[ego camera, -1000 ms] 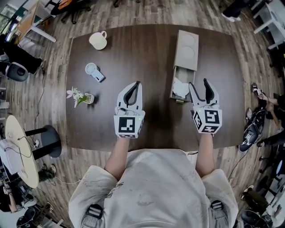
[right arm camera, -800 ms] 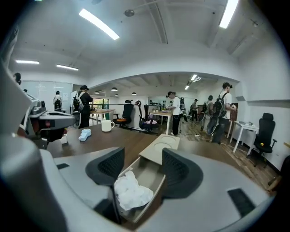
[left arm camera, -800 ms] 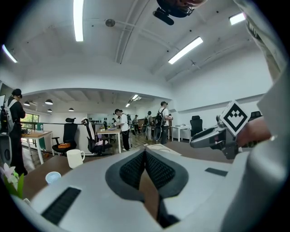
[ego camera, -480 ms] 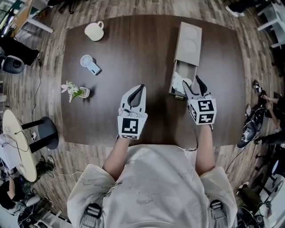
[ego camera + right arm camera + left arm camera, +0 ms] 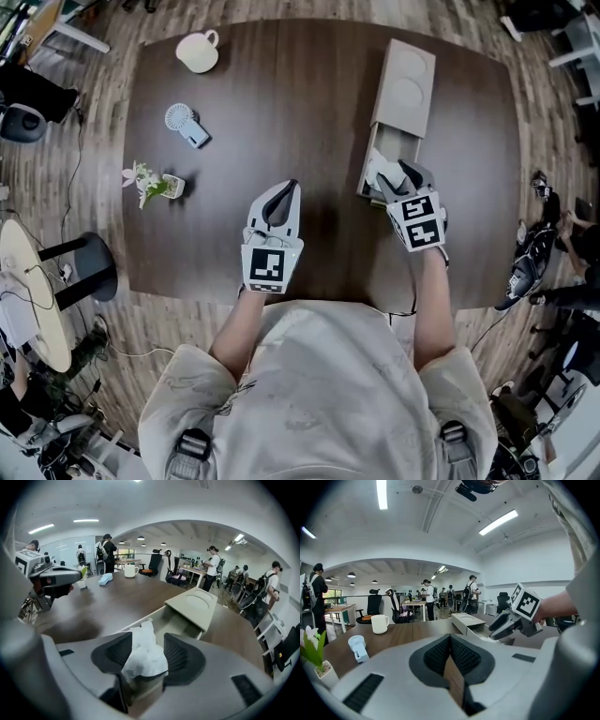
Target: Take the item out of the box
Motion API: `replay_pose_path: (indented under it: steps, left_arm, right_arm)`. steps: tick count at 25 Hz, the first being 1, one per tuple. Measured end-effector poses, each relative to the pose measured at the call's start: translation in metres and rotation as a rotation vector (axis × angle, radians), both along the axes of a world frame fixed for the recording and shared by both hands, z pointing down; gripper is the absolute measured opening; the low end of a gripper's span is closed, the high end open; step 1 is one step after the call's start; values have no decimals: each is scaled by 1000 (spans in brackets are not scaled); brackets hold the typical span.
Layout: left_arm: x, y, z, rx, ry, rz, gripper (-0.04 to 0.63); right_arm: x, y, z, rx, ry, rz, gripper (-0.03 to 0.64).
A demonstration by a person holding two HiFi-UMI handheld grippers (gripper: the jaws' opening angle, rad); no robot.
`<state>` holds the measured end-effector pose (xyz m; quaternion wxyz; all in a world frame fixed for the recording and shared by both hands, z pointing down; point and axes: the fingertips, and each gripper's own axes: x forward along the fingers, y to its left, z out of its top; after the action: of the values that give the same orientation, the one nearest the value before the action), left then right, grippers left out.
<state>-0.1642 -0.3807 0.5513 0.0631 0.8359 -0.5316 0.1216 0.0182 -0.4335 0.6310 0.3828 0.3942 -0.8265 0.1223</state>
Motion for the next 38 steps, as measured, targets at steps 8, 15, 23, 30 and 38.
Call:
replay_pose_path:
  steps: [8, 15, 23, 30, 38]
  left_arm:
    - [-6, 1, 13, -34, 1, -16, 2]
    - [-12, -1, 17, -41, 13, -30, 2]
    - [-10, -3, 21, -46, 24, -24, 2]
    - [-10, -3, 21, -45, 24, -19, 2]
    - [-14, -4, 17, -33, 26, -24, 2]
  right_arm:
    - [-8, -3, 19, -86, 101, -68, 184]
    - [-8, 1, 38, -147, 237, -132, 160]
    - [-9, 3, 47, -208, 282, -146, 130]
    - [-8, 4, 48, -186, 311, -169, 112]
    - [-7, 5, 48, -152, 342, -179, 28]
